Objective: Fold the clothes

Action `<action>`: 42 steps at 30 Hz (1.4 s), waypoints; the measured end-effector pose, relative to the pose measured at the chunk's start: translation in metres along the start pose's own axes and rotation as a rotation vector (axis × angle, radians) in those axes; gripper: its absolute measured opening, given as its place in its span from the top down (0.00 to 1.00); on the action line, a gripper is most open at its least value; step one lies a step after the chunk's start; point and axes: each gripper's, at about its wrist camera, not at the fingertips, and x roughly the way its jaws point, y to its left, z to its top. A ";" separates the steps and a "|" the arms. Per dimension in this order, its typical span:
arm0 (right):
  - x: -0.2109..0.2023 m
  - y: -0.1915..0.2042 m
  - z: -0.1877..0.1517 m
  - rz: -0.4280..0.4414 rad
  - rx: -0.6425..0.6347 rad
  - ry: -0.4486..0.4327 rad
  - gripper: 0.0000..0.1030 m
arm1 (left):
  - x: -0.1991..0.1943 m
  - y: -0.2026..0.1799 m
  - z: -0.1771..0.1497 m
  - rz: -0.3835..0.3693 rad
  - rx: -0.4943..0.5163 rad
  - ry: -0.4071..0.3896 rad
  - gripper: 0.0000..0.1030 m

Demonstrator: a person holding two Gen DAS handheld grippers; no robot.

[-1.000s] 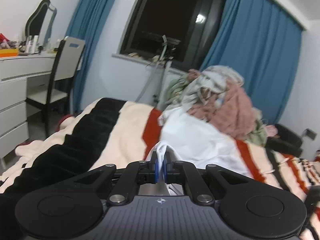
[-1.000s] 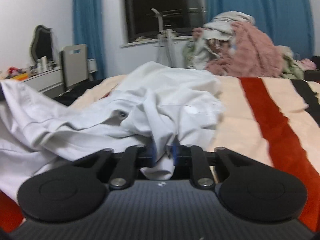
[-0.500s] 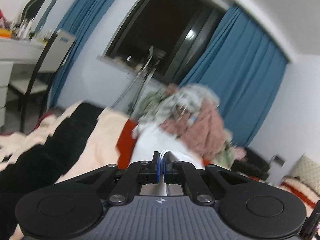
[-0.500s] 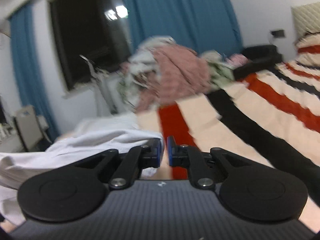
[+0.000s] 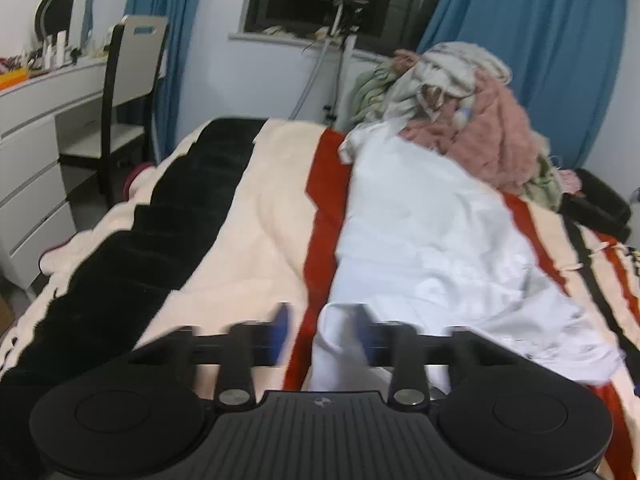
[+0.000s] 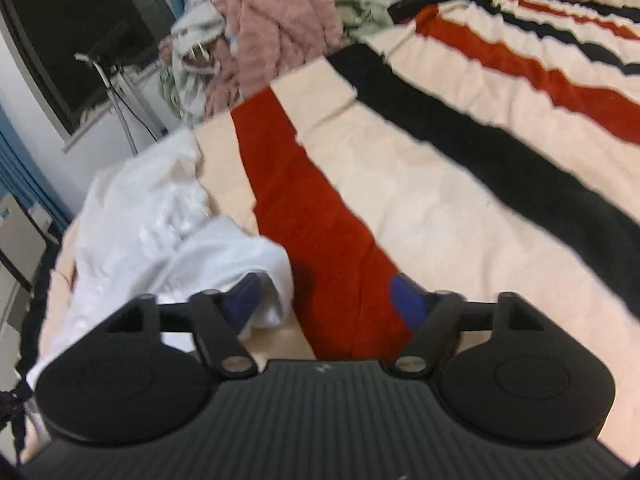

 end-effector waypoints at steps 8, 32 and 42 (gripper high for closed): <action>-0.039 0.021 0.018 0.152 -0.092 -0.030 0.21 | -0.067 -0.027 -0.008 -0.125 0.156 -0.169 0.34; 0.002 0.062 -0.016 0.249 -0.361 0.009 0.21 | -0.029 -0.099 -0.034 -0.262 0.424 -0.241 0.93; -0.019 0.072 -0.030 0.409 -0.319 -0.063 0.21 | -0.066 -0.091 -0.029 -0.320 0.332 -0.314 0.95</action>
